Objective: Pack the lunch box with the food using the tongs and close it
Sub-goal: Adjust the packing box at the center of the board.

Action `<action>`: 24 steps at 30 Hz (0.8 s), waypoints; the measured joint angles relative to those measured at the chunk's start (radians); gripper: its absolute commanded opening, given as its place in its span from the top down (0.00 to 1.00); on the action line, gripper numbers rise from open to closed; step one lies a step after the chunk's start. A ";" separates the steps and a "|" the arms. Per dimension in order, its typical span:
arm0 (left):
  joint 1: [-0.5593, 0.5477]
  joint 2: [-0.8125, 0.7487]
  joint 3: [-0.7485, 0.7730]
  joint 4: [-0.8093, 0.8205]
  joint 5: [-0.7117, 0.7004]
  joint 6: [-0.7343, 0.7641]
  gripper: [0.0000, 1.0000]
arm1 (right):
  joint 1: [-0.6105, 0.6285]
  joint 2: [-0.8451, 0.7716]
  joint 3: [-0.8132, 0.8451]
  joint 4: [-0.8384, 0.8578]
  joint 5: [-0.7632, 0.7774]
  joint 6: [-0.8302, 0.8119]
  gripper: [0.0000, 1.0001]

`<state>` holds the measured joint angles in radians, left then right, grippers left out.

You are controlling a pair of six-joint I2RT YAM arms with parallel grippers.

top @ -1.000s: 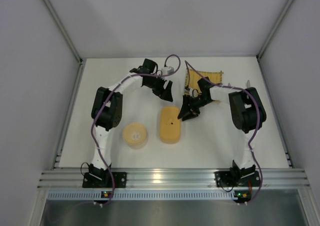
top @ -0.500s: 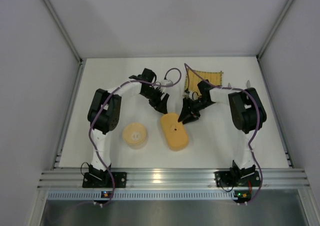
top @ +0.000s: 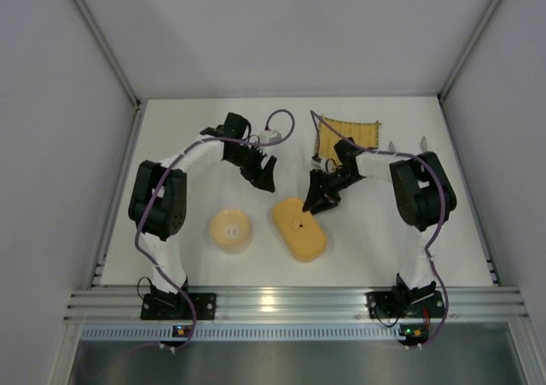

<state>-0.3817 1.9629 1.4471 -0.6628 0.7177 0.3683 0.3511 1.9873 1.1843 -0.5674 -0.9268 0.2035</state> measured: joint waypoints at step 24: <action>0.317 -0.343 -0.203 -0.331 -0.238 0.375 0.36 | -0.113 -0.128 0.050 -0.236 0.307 -0.413 0.91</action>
<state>-0.0650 1.6196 1.2442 -0.9939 0.4797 0.7433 0.2386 1.8595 1.2343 -0.8036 -0.6201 -0.2092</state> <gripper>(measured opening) 0.655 0.126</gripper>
